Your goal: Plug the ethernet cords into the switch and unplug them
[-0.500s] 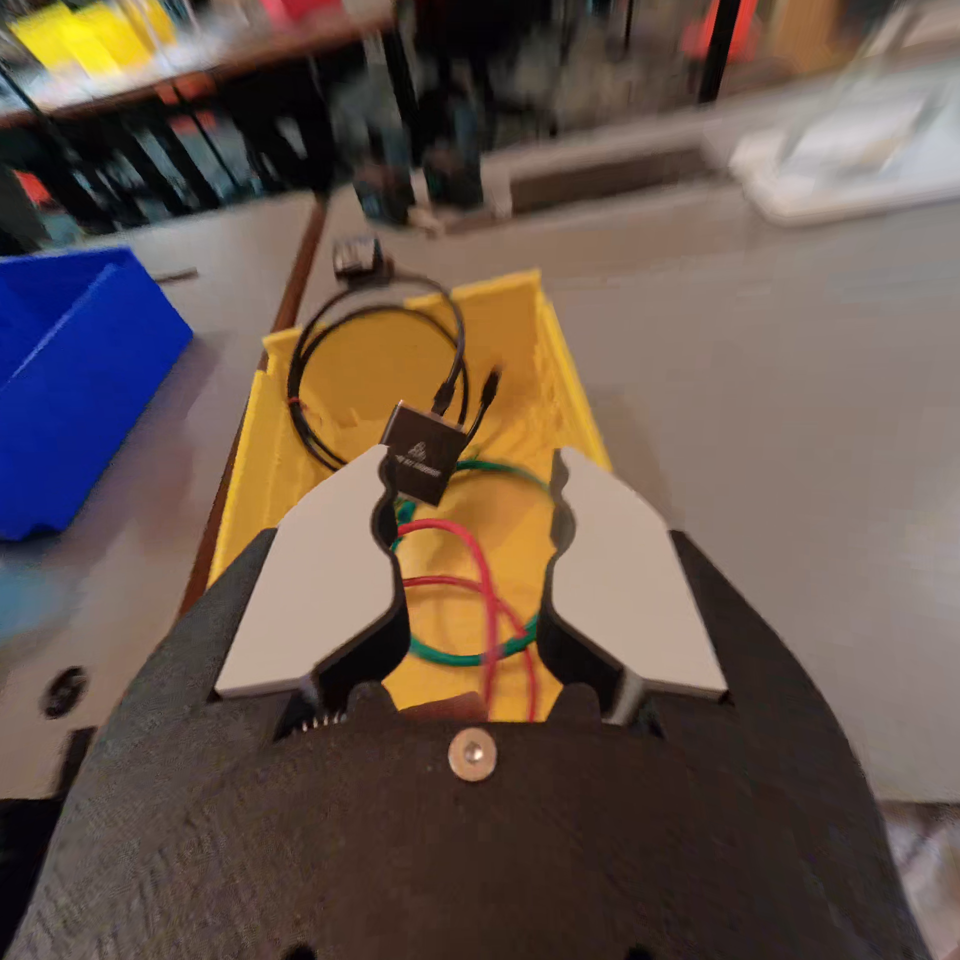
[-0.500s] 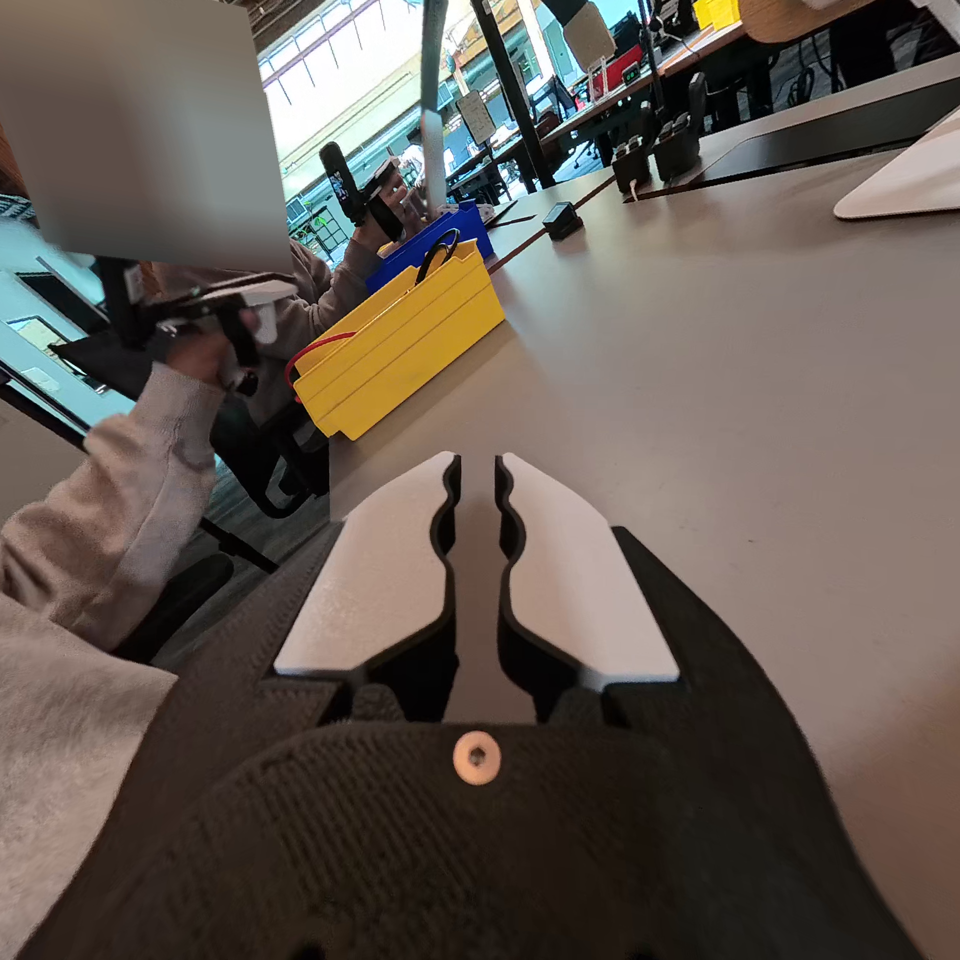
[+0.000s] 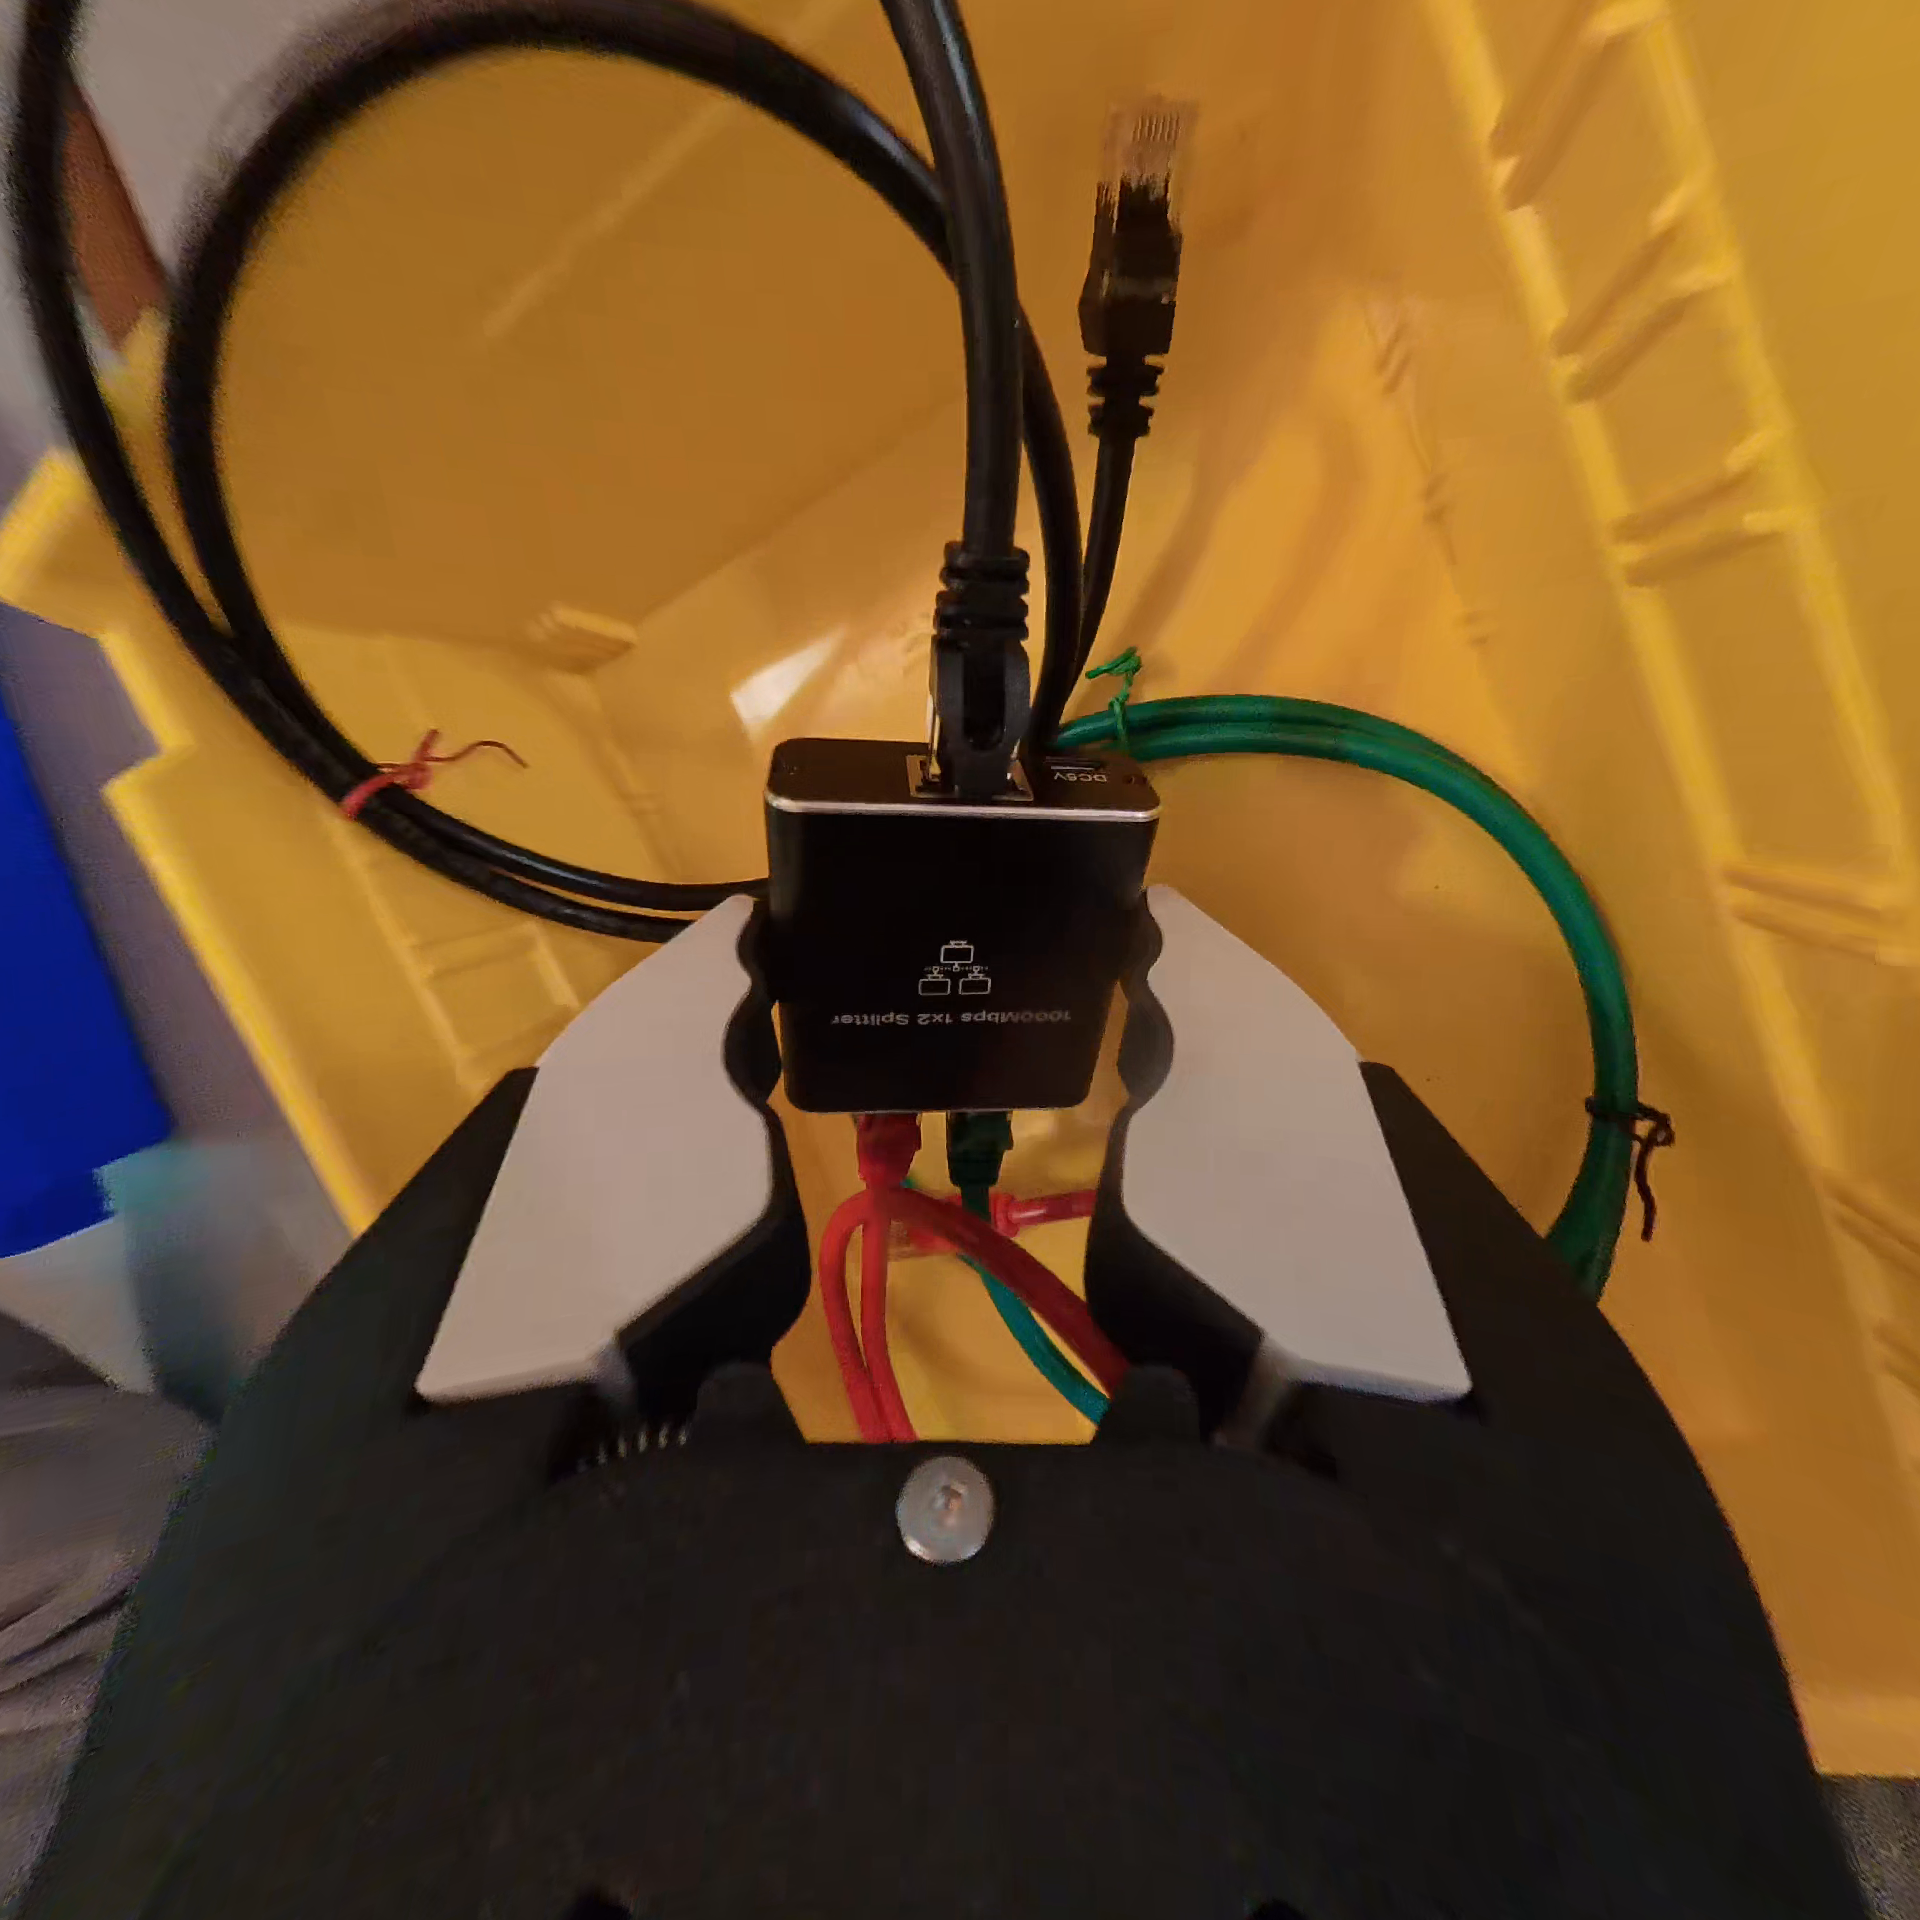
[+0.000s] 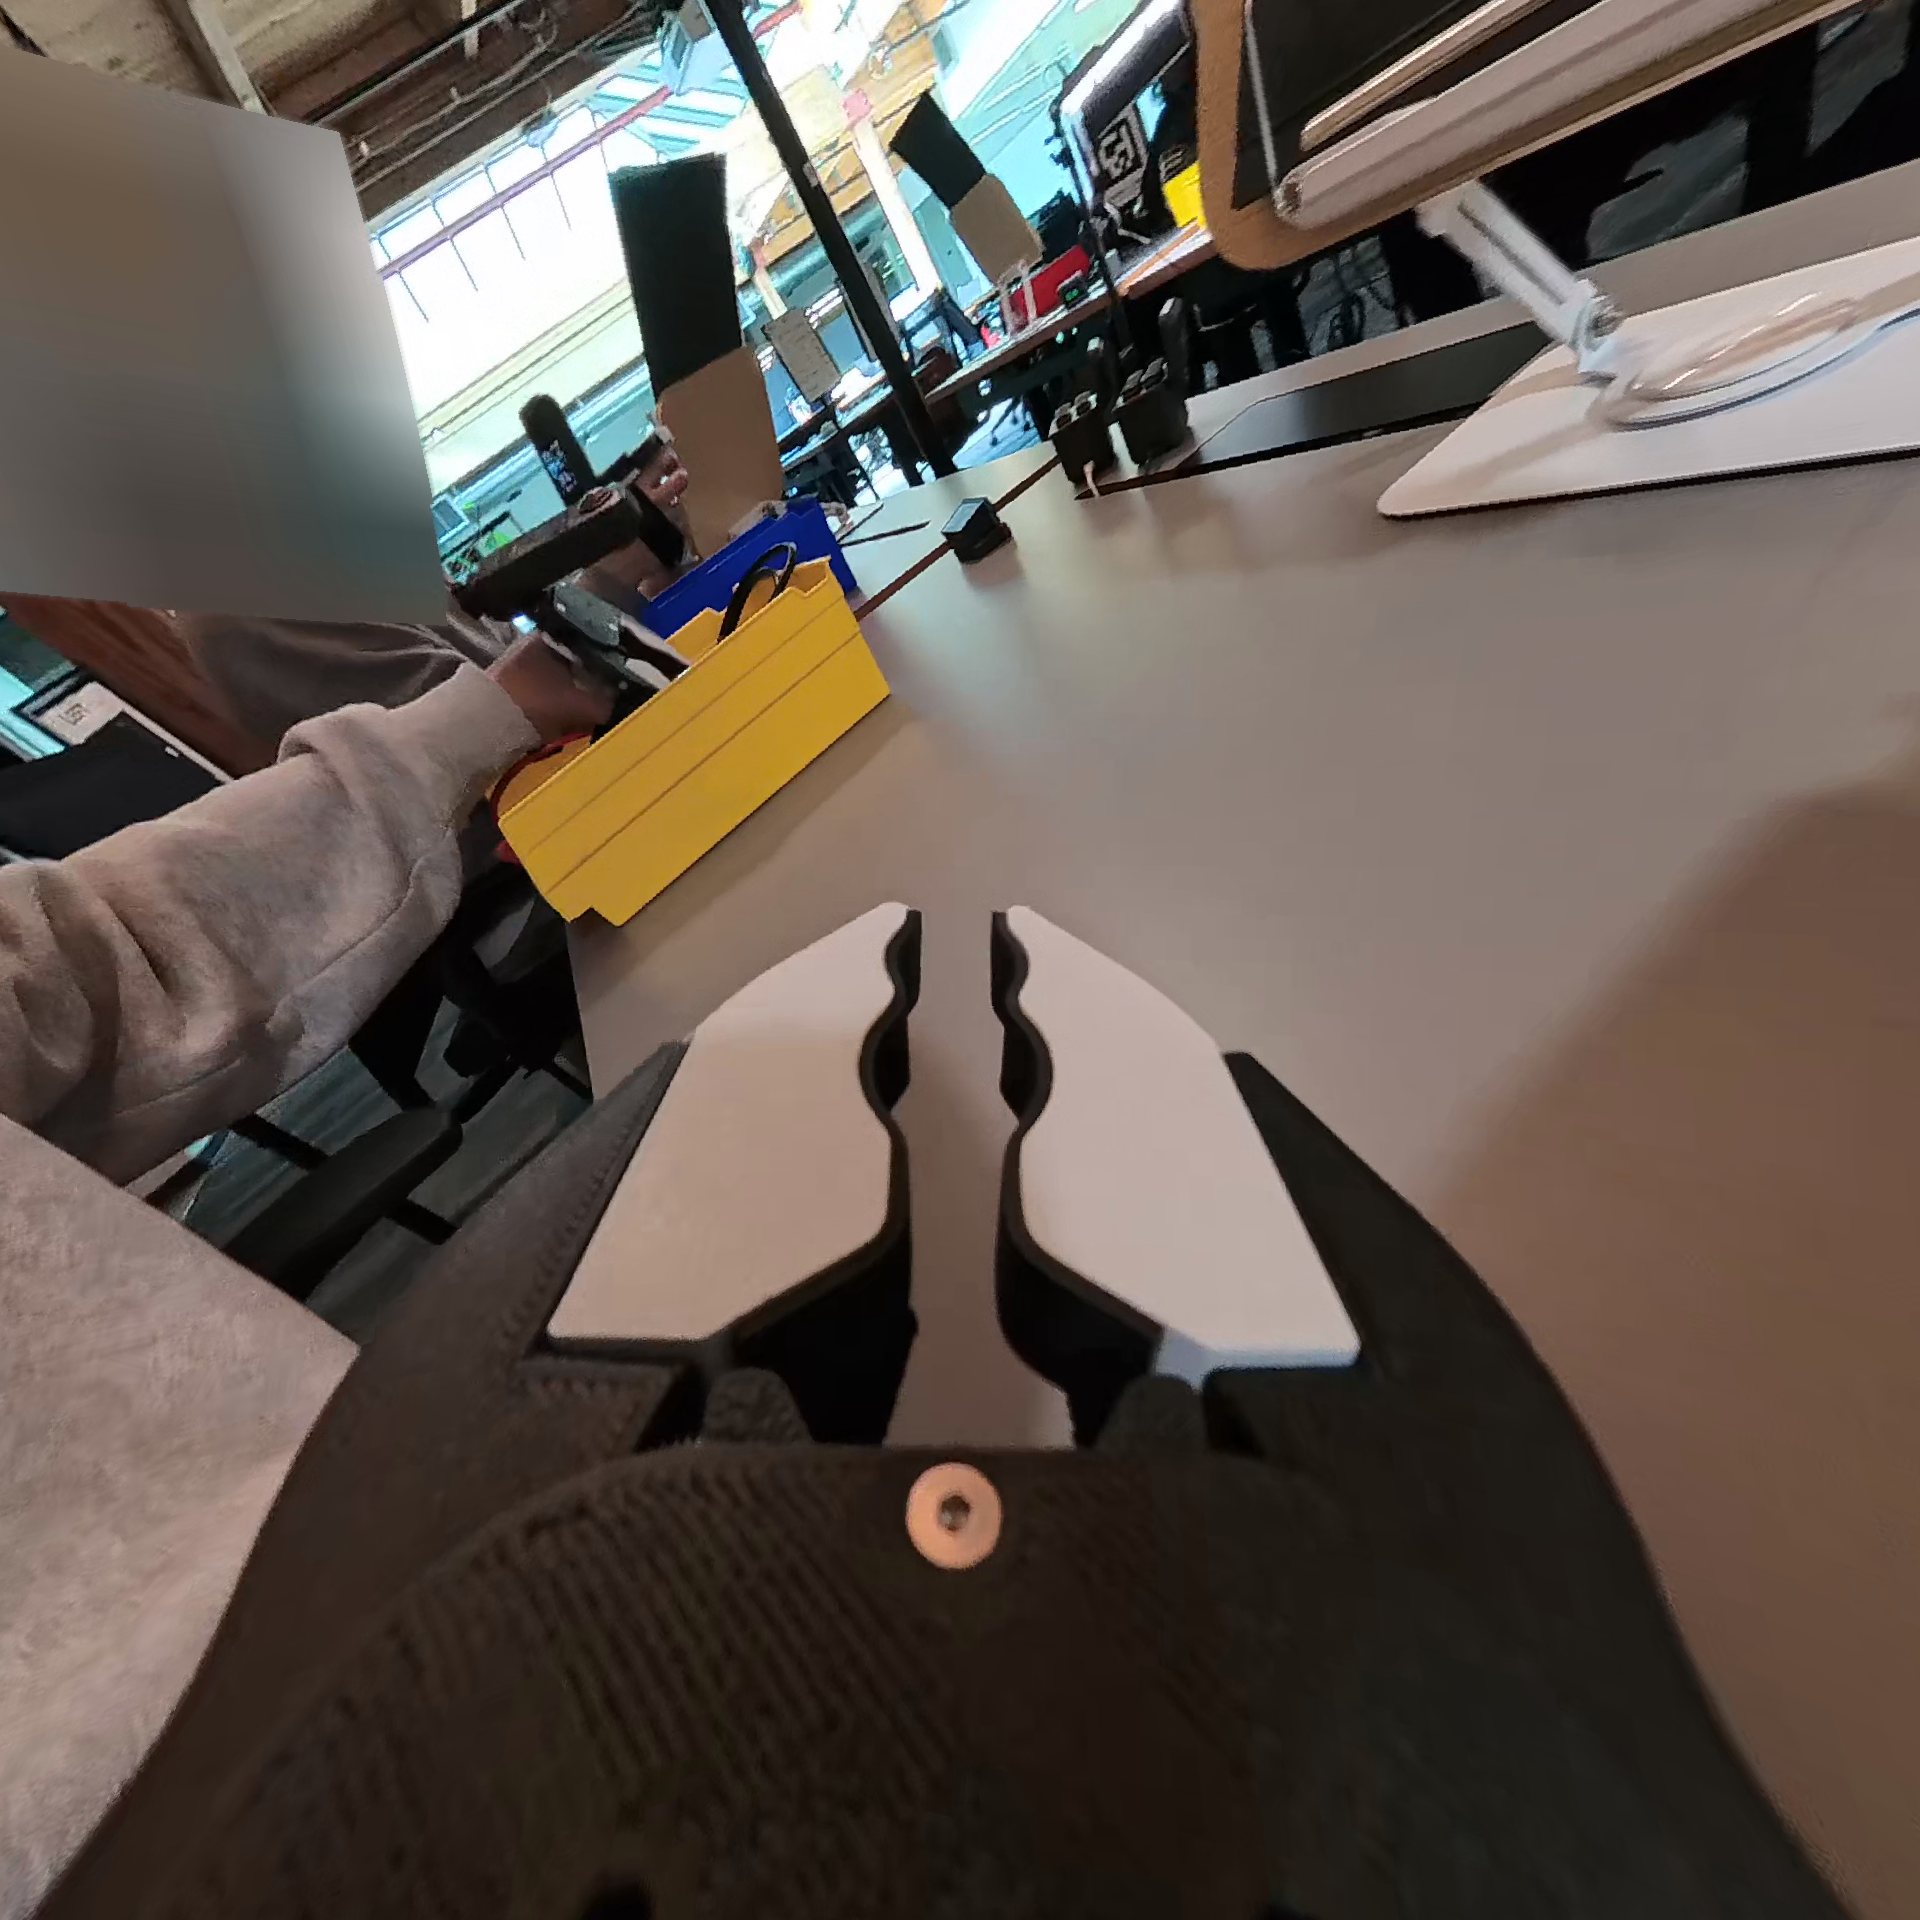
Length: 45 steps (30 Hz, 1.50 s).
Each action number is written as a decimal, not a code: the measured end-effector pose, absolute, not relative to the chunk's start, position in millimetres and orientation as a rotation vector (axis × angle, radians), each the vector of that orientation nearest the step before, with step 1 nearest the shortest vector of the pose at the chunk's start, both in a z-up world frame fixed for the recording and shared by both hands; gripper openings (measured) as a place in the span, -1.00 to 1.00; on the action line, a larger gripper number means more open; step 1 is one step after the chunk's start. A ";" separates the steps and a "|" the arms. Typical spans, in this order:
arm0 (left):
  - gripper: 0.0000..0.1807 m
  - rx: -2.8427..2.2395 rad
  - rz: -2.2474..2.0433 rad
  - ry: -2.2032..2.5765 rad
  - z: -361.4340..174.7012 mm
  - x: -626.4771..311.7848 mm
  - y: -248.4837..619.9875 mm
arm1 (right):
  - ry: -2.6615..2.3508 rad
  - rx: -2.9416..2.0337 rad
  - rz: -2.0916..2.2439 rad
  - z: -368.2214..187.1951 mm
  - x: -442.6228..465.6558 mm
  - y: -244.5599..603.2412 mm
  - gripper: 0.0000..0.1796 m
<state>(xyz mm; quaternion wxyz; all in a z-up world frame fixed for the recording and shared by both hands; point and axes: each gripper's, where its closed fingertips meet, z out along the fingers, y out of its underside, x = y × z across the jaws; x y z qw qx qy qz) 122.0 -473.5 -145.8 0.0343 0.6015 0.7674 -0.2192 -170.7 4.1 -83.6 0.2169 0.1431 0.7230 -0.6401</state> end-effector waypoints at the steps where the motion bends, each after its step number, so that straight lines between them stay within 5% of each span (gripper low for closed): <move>1: -0.28 1.860 -0.724 2.333 -136.4 121.1 -472.1 | 2.001 0.413 -1.784 -83.0 -173.2 8.6 -0.86; 13: -0.29 1.828 -1.299 1.892 143.7 117.7 -411.3 | 1.954 0.509 -1.848 -75.3 -183.2 37.4 -0.85; 20: -0.29 2.188 -1.665 1.768 225.5 41.6 -285.6 | 1.985 0.410 -1.863 -70.0 -167.9 31.4 -0.85; 27: -0.28 2.662 -1.653 1.497 166.5 -37.3 -162.3 | 1.957 0.293 -1.906 -59.7 -154.2 27.7 -0.85; 39: -0.29 2.833 -1.537 1.680 -52.4 -118.0 -123.5 | 1.892 -0.052 -2.109 -32.2 -118.2 35.0 -0.92; 45: -0.30 2.988 -1.633 1.845 -89.5 -137.4 -86.5 | 2.098 -0.044 -2.077 -58.0 -117.3 -9.5 -0.61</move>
